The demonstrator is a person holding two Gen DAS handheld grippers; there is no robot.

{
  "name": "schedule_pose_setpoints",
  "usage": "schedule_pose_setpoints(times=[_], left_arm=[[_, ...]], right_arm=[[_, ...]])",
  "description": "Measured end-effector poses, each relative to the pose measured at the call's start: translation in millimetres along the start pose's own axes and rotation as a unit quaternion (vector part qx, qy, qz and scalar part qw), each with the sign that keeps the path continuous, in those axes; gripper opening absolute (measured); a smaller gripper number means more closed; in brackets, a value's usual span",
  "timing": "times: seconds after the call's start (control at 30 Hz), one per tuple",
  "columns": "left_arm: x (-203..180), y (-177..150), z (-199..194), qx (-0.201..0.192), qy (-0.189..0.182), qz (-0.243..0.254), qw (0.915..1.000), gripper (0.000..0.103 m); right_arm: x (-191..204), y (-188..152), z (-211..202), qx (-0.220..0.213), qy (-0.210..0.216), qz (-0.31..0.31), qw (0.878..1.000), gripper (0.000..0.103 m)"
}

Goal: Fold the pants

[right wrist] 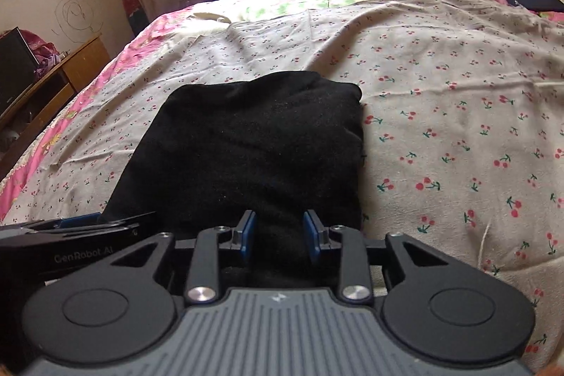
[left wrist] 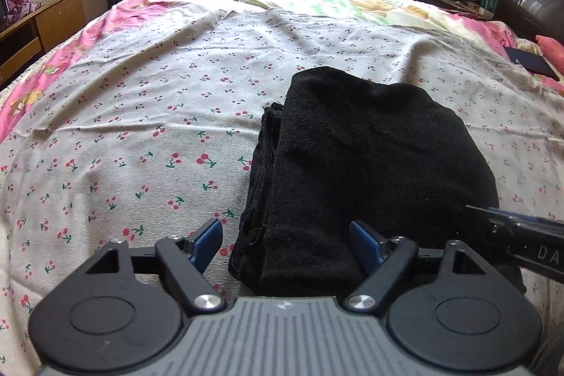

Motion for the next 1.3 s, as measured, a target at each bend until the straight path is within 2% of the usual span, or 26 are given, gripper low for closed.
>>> schedule_pose_setpoints(times=[0.1, 0.17, 0.2, 0.27, 0.4, 0.57, 0.73, 0.8, 1.03, 1.3], left_arm=[[0.4, -0.1, -2.3, -0.003, -0.002, 0.001, 1.0, 0.092], [-0.1, 0.1, -1.0, -0.001, 0.001, 0.002, 1.0, 0.093], [-0.6, -0.3, -0.4, 0.001, 0.001, 0.003, 1.0, 0.095], [-0.3, -0.1, 0.0, 0.001, 0.001, 0.004, 1.0, 0.096], [1.5, 1.3, 0.9, -0.001, 0.0, -0.003, 1.0, 0.097], [-1.2, 0.0, 3.9, 0.002, 0.004, 0.007, 1.0, 0.098], [0.2, -0.1, 2.4, 0.005, 0.005, 0.005, 1.0, 0.099], [1.0, 0.5, 0.8, 0.004, 0.004, 0.003, 1.0, 0.099], [-0.3, 4.4, -15.8, -0.037, 0.005, 0.009, 0.9993, 0.099], [-6.2, 8.0, -32.1, -0.071, 0.004, 0.024, 0.9972, 0.103]], right_arm=[[7.4, 13.0, -17.4, -0.041, 0.016, 0.003, 0.999, 0.032], [11.4, 6.4, -16.0, -0.03, 0.006, -0.017, 0.999, 0.033], [11.9, -4.3, -7.9, -0.006, 0.005, -0.017, 1.0, 0.032], [10.2, -13.3, 1.2, 0.009, -0.003, -0.023, 1.0, 0.03], [11.3, -7.1, -9.4, -0.02, 0.009, -0.008, 1.0, 0.033], [11.3, -13.0, -3.8, -0.005, 0.0, -0.028, 1.0, 0.032], [10.3, -8.0, -13.4, -0.031, 0.015, -0.006, 0.999, 0.034], [8.1, -6.7, -16.3, -0.035, 0.008, -0.001, 0.999, 0.034], [-0.7, -3.0, -26.6, -0.054, -0.004, 0.021, 0.998, 0.034], [2.6, -6.6, -27.6, -0.048, 0.005, 0.018, 0.999, 0.034]])
Point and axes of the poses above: each gripper's, at about its wrist camera, not at the fingertips, and z roughly the way its jaws point, x to its left, y to its top, the point moved 8 cm from there along z, roughly the way its jaws point, and after that the axes turned 12 degrees about -z, right-handed, at the moved point
